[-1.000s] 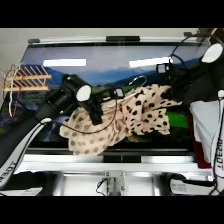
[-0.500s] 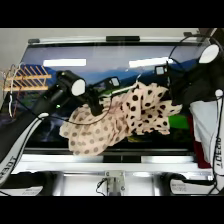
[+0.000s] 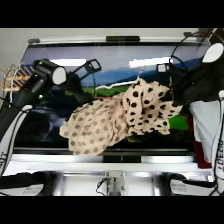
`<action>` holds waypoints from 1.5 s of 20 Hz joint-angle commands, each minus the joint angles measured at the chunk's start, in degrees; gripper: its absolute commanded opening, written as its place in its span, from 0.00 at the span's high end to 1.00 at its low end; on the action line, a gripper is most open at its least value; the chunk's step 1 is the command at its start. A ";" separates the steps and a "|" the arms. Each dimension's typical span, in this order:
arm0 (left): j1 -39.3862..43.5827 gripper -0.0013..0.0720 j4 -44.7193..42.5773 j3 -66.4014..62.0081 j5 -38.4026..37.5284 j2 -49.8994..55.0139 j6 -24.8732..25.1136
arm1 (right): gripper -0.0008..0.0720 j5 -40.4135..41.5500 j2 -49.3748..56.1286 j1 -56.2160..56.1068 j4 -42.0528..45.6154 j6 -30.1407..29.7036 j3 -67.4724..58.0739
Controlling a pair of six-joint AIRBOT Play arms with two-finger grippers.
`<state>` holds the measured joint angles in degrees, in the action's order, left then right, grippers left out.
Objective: Fold the shirts.
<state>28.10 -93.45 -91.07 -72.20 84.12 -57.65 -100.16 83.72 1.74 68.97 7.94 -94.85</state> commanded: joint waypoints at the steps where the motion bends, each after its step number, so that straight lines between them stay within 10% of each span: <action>1: -4.39 0.00 -0.57 -0.15 -1.40 -0.42 -5.05 | 0.92 -0.85 -2.49 -0.04 0.59 2.64 -0.02; 5: -11.72 0.00 5.84 0.04 -1.05 1.22 -12.76 | 0.92 -1.18 -5.73 0.00 2.51 5.35 0.00; 11: -14.58 0.00 33.27 0.02 0.04 14.45 -9.62 | 0.92 -1.92 -9.66 -0.04 2.56 6.34 0.00; 28: -3.72 0.00 33.11 -0.02 17.62 24.26 -2.71 | 0.92 -4.07 -10.21 -0.04 1.90 9.90 0.00; 30: -3.72 0.16 33.46 -0.02 17.33 25.33 -3.93 | 0.92 -4.07 -10.21 -0.04 1.90 10.08 -0.02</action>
<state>23.81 -60.31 -91.07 -55.59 108.25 -60.27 -104.09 73.56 1.69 70.89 17.80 -94.85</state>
